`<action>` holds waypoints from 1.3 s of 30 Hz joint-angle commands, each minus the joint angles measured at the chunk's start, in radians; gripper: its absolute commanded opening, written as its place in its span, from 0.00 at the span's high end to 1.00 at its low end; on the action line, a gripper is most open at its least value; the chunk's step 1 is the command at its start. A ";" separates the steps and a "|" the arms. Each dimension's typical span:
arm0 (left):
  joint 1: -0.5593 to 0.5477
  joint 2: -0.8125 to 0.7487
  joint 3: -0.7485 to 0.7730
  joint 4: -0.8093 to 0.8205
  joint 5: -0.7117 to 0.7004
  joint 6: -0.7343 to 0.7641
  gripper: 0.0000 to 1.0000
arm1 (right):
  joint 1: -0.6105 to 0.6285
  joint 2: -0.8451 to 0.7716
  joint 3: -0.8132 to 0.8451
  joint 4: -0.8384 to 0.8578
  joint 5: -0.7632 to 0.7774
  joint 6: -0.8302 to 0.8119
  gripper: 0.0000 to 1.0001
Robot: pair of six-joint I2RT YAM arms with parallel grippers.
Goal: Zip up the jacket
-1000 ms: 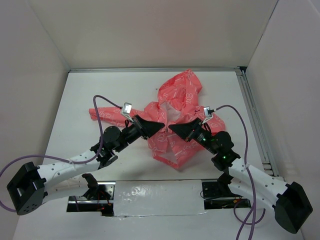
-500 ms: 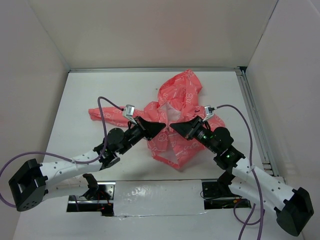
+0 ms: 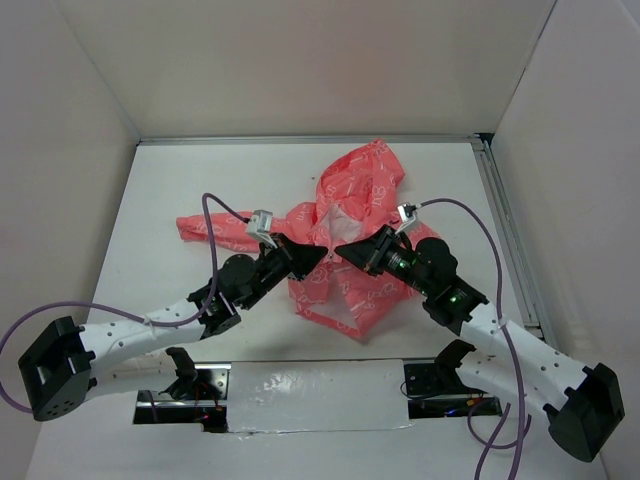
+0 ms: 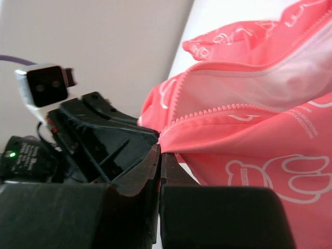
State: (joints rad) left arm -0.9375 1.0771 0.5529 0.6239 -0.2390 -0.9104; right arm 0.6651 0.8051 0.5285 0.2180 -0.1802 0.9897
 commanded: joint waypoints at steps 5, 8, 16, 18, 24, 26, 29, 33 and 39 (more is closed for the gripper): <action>-0.014 -0.031 0.033 0.019 0.058 0.048 0.81 | 0.010 0.017 0.058 -0.036 0.015 -0.031 1.00; -0.014 -0.042 0.058 -0.048 0.053 0.024 0.57 | 0.011 0.011 0.047 -0.017 -0.001 -0.037 1.00; -0.011 -0.051 0.054 -0.044 0.112 0.010 0.45 | 0.034 0.019 0.018 0.090 -0.012 -0.017 1.00; -0.009 -0.063 0.047 -0.053 0.113 0.005 0.45 | 0.033 0.014 0.011 0.086 0.002 -0.013 1.00; 0.009 -0.108 0.004 -0.038 0.121 -0.018 0.42 | 0.033 -0.017 0.005 0.054 0.022 -0.028 1.00; 0.016 -0.120 -0.008 -0.030 0.130 -0.019 0.32 | 0.034 -0.015 0.005 0.053 0.009 -0.033 1.00; 0.016 -0.120 -0.013 -0.015 0.132 -0.015 0.30 | 0.037 -0.003 -0.001 0.085 -0.010 -0.023 1.00; 0.017 -0.100 0.007 -0.021 0.141 -0.015 0.47 | 0.047 0.019 -0.002 0.118 -0.018 -0.011 1.00; 0.017 -0.115 -0.017 -0.009 0.139 -0.028 0.68 | 0.048 0.016 -0.012 0.121 0.014 0.003 1.00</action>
State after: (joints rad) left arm -0.9226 0.9802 0.5488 0.5388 -0.1135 -0.9264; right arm 0.7044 0.8272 0.5285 0.2501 -0.1787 0.9813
